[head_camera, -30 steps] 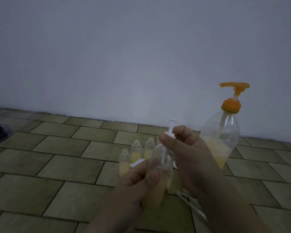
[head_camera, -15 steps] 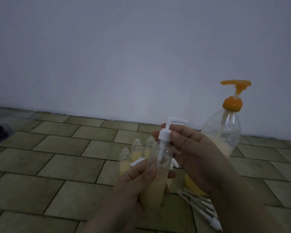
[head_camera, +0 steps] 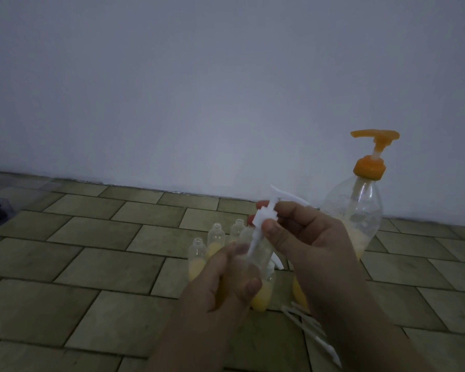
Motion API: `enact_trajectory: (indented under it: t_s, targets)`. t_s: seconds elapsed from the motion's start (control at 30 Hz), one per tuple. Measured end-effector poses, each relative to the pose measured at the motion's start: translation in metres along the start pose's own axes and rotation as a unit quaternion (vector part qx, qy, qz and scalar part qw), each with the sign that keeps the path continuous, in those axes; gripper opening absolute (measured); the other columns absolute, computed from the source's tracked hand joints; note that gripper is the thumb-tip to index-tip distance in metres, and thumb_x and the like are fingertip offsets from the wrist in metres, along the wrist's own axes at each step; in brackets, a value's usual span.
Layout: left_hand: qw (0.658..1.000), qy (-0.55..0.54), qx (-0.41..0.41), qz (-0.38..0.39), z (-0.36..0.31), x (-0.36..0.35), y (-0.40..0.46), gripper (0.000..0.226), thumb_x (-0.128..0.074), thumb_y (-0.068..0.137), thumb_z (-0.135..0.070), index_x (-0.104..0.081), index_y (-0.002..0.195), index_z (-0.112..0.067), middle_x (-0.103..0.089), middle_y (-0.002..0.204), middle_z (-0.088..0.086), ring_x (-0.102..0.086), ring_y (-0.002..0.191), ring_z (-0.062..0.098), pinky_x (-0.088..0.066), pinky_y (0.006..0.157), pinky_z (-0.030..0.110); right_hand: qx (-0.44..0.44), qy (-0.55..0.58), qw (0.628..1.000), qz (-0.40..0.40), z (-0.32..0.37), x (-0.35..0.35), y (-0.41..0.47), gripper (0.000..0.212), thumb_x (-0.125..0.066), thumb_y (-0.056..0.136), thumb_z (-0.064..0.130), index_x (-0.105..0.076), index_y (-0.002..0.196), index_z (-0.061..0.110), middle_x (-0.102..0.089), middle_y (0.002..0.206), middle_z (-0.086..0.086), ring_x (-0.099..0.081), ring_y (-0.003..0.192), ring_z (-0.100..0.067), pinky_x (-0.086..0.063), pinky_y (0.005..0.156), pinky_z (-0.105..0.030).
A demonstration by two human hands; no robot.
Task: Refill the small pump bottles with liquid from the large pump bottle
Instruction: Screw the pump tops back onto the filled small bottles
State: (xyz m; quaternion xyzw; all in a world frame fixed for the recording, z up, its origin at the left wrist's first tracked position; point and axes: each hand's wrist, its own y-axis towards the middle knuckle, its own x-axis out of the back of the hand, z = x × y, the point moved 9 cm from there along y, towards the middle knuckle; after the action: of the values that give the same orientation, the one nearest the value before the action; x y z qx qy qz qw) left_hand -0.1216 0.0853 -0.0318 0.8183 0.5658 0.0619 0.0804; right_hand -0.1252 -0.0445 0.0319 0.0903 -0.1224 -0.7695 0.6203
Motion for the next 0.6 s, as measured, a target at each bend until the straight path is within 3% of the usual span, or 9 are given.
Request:
enact_trajectory:
  t_s: [0.07,0.17,0.27,0.37,0.43,0.5,0.53,0.57,0.6]
  targets:
    - [1.000,-0.013,-0.015,0.005,-0.009,0.004,-0.001,0.048,-0.064,0.055,-0.060,-0.059,0.102,-0.054,-0.068,0.103,-0.012,-0.066,0.092,0.005,-0.052,0.070,0.021,0.036,-0.046,0.997,0.046,0.020,-0.001,-0.001,0.031,-0.073,0.064,0.044,-0.074,0.091,0.028,-0.071,0.093,-0.004,-0.067,0.090,-0.015,-0.056,0.080,-0.032]
    - [0.998,-0.009,-0.060,-0.010,-0.029,0.021,0.000,0.044,-0.068,0.054,-0.057,-0.061,0.097,-0.050,-0.069,0.098,-0.011,-0.066,0.088,0.006,-0.052,0.067,0.025,0.090,-0.075,0.989,0.093,0.050,0.018,-0.008,0.041,-0.076,0.062,0.047,-0.070,0.101,0.036,-0.069,0.099,0.004,-0.065,0.091,-0.008,-0.053,0.071,-0.016]
    - [0.995,-0.004,-0.071,-0.070,-0.031,0.055,-0.001,0.055,-0.075,0.044,-0.066,-0.061,0.093,-0.047,-0.071,0.099,-0.012,-0.066,0.089,0.002,-0.054,0.066,0.020,0.118,-0.123,0.985,0.013,0.054,0.065,-0.016,0.057,-0.071,0.053,0.067,-0.070,0.100,0.037,-0.070,0.100,0.004,-0.065,0.091,-0.007,-0.054,0.069,-0.014]
    - [0.991,0.041,-0.010,-0.130,0.000,0.090,0.001,0.048,-0.069,0.048,-0.059,-0.059,0.092,-0.045,-0.070,0.103,-0.010,-0.065,0.094,0.007,-0.052,0.072,0.030,0.081,-0.114,0.989,-0.037,0.026,0.102,-0.028,0.064,-0.076,0.044,0.070,-0.073,0.094,0.029,-0.073,0.093,0.000,-0.068,0.086,-0.011,-0.055,0.073,-0.018]
    - [0.983,0.082,0.047,-0.155,0.030,0.103,0.001,0.051,-0.065,0.052,-0.061,-0.056,0.095,-0.037,-0.068,0.102,-0.007,-0.063,0.094,0.009,-0.050,0.074,0.034,0.011,-0.112,0.992,-0.062,-0.015,0.120,-0.038,0.059,-0.083,0.038,0.064,-0.074,0.086,0.030,-0.074,0.083,0.001,-0.069,0.076,-0.006,-0.053,0.068,-0.012]
    - [0.973,0.116,0.102,-0.172,0.059,0.109,-0.001,0.041,-0.068,0.069,-0.056,-0.052,0.095,-0.029,-0.065,0.097,-0.005,-0.061,0.092,0.010,-0.049,0.074,0.037,-0.030,-0.211,0.975,-0.064,-0.052,0.131,-0.048,0.036,-0.090,0.053,0.033,-0.071,0.081,0.044,-0.072,0.075,0.009,-0.065,0.068,-0.001,-0.049,0.061,-0.008]
    - [0.968,0.131,0.120,-0.177,0.072,0.109,-0.002,0.030,-0.068,0.078,-0.047,-0.052,0.093,-0.026,-0.063,0.096,-0.005,-0.060,0.092,0.010,-0.049,0.073,0.037,-0.041,-0.322,0.945,-0.043,-0.072,0.134,-0.053,0.047,-0.088,0.060,0.017,-0.067,0.082,0.054,-0.070,0.075,0.018,-0.063,0.066,0.002,-0.046,0.059,-0.006]
    - [0.964,0.147,0.132,-0.178,0.083,0.107,-0.003,0.021,-0.066,0.083,-0.037,-0.052,0.092,-0.025,-0.063,0.095,-0.006,-0.060,0.092,0.011,-0.049,0.072,0.036,-0.021,-0.400,0.916,-0.027,-0.093,0.142,-0.058,0.052,-0.082,0.066,0.016,-0.061,0.084,0.060,-0.065,0.081,0.027,-0.059,0.068,0.005,-0.044,0.059,-0.006]
    - [0.961,0.160,0.139,-0.175,0.092,0.104,-0.003,0.015,-0.065,0.084,-0.031,-0.053,0.092,-0.025,-0.063,0.095,-0.006,-0.060,0.091,0.010,-0.049,0.069,0.034,-0.024,-0.443,0.896,-0.040,-0.104,0.152,-0.061,0.041,-0.074,0.070,0.029,-0.055,0.087,0.062,-0.060,0.092,0.030,-0.056,0.071,0.007,-0.041,0.061,-0.006]
